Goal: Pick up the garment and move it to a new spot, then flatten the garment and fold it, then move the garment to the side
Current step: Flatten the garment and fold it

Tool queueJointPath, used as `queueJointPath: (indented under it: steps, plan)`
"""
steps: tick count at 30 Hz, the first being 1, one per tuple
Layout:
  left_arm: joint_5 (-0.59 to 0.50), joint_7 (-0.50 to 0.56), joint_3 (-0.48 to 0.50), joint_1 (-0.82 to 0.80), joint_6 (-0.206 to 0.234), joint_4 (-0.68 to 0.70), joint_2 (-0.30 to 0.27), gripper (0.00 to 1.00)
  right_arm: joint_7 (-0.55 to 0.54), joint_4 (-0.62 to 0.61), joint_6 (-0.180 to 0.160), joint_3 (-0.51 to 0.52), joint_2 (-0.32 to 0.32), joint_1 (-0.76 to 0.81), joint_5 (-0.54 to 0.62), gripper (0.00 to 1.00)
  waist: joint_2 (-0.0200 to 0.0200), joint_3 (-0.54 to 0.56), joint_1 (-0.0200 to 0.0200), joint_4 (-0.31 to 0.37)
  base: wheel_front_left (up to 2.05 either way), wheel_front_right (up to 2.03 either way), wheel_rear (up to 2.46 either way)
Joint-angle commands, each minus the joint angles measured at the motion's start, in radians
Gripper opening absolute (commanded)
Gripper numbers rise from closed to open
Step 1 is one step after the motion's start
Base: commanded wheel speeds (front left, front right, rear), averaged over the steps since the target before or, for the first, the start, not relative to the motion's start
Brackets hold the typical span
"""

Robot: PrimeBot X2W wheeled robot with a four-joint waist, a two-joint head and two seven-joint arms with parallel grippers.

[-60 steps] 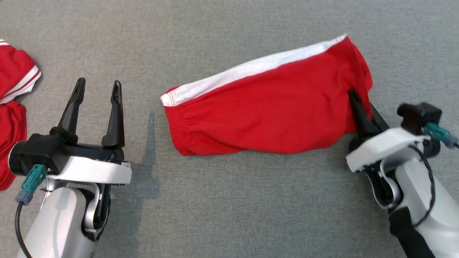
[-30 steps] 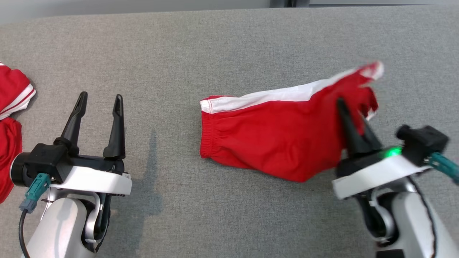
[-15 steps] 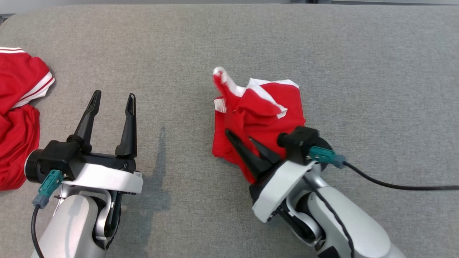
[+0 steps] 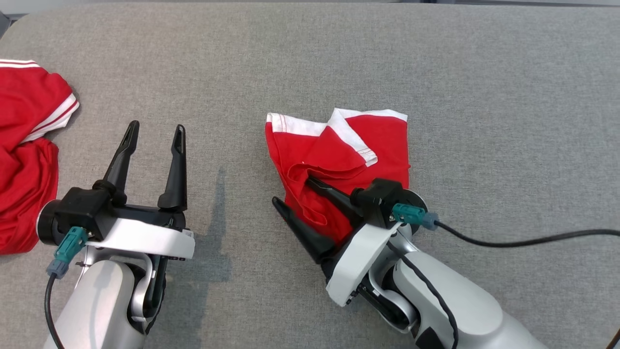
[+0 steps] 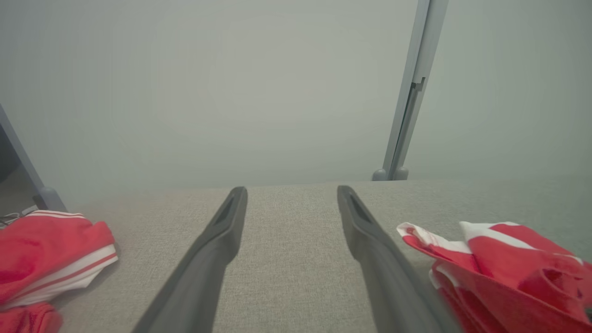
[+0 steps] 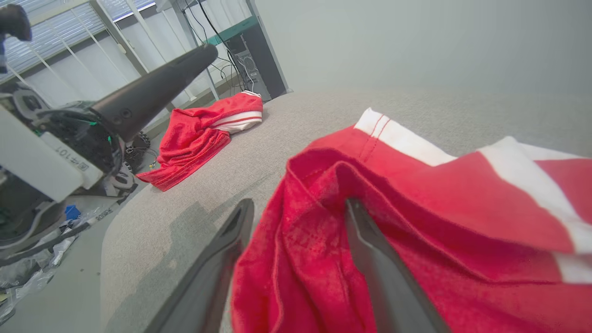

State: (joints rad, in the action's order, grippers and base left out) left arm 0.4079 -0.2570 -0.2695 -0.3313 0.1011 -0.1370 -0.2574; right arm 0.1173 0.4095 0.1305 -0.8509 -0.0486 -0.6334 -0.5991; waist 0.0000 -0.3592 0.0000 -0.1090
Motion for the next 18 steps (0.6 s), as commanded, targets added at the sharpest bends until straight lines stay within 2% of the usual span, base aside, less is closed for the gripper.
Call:
queueJointPath:
  steps: [1, 5, 10, 14, 18]
  plan:
    - [0.004, -0.003, 0.007, 0.005, 0.002, -0.001, -0.002, 1.00, 0.014, -0.007, 0.000, -0.009, -0.005, -0.006, 0.007, 1.00, 0.0000, 0.004, 0.0000, 0.004, 0.00, 0.00, 0.00]
    - [0.007, -0.005, 0.015, 0.012, 0.006, 0.000, -0.007, 1.00, 0.044, -0.060, 0.000, -0.018, -0.005, 0.030, 0.036, 1.00, 0.0000, 0.012, 0.0000, 0.014, 0.00, 0.00, 0.00]
    - [0.006, -0.006, 0.025, 0.023, 0.018, 0.007, -0.010, 1.00, 0.068, -0.167, 0.000, 0.049, -0.034, 0.105, 0.084, 1.00, 0.0000, 0.024, 0.0000, 0.027, 0.00, 0.00, 0.00]
    - [0.008, -0.005, 0.037, 0.039, 0.031, 0.016, -0.018, 1.00, 0.066, -0.264, 0.000, 0.177, -0.054, 0.191, 0.135, 1.00, 0.0000, 0.033, 0.0000, 0.038, 0.00, 0.00, 0.00]
    - [0.008, -0.006, 0.045, 0.051, 0.040, 0.028, -0.026, 1.00, 0.049, -0.352, 0.000, 0.360, -0.059, 0.280, 0.196, 1.00, 0.0000, 0.041, 0.0000, 0.046, 0.00, 0.00, 0.00]
